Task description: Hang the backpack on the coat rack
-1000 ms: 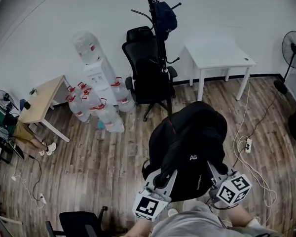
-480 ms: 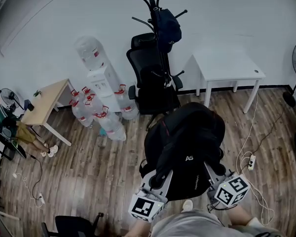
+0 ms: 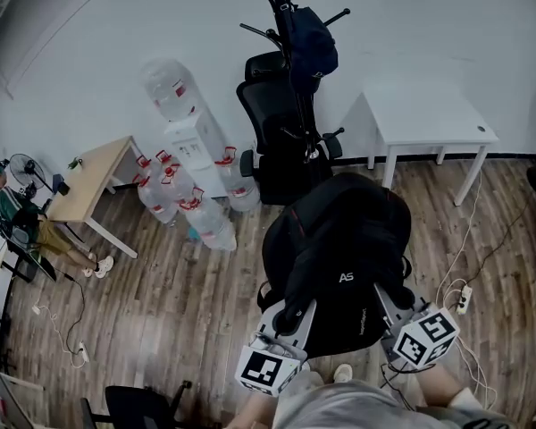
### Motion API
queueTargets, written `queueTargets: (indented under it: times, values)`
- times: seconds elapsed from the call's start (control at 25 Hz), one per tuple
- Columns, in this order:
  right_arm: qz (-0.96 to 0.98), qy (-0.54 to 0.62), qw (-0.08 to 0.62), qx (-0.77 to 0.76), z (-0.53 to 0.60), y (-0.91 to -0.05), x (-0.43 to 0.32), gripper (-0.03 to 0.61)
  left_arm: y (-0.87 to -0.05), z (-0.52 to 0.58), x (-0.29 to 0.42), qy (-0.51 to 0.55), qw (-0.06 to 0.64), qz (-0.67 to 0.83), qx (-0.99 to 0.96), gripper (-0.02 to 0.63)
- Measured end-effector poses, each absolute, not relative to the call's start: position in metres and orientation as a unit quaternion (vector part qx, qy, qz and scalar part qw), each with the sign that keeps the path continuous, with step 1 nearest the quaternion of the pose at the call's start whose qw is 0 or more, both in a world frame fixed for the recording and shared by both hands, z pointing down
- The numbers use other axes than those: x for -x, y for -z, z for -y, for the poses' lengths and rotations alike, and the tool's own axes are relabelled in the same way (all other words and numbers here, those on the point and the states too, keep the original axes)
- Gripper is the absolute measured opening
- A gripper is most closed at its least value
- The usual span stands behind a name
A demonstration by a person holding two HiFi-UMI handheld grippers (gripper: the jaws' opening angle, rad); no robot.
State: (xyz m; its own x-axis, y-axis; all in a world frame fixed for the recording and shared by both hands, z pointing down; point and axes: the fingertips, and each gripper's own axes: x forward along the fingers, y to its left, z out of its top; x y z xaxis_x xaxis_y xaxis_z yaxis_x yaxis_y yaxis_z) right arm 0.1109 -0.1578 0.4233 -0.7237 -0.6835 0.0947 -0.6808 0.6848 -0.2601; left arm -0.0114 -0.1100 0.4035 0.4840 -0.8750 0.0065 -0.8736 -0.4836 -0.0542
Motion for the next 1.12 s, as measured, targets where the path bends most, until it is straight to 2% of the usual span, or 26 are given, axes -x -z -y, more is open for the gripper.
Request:
queueTargets:
  times: [0.44, 1.12]
  values:
    - [-0.906, 0.150, 0.004, 0.397, 0.216, -0.428, -0.070, 0.029, -0.410, 0.177, 0.056, 0.020, 0.022, -0.477, 0.879, 0.025]
    - [-0.896, 0.127, 0.037, 0.425, 0.300, -0.384, 0.013, 0.029, -0.365, 0.275, 0.141, -0.009, 0.052, -0.427, 0.903, 0.025]
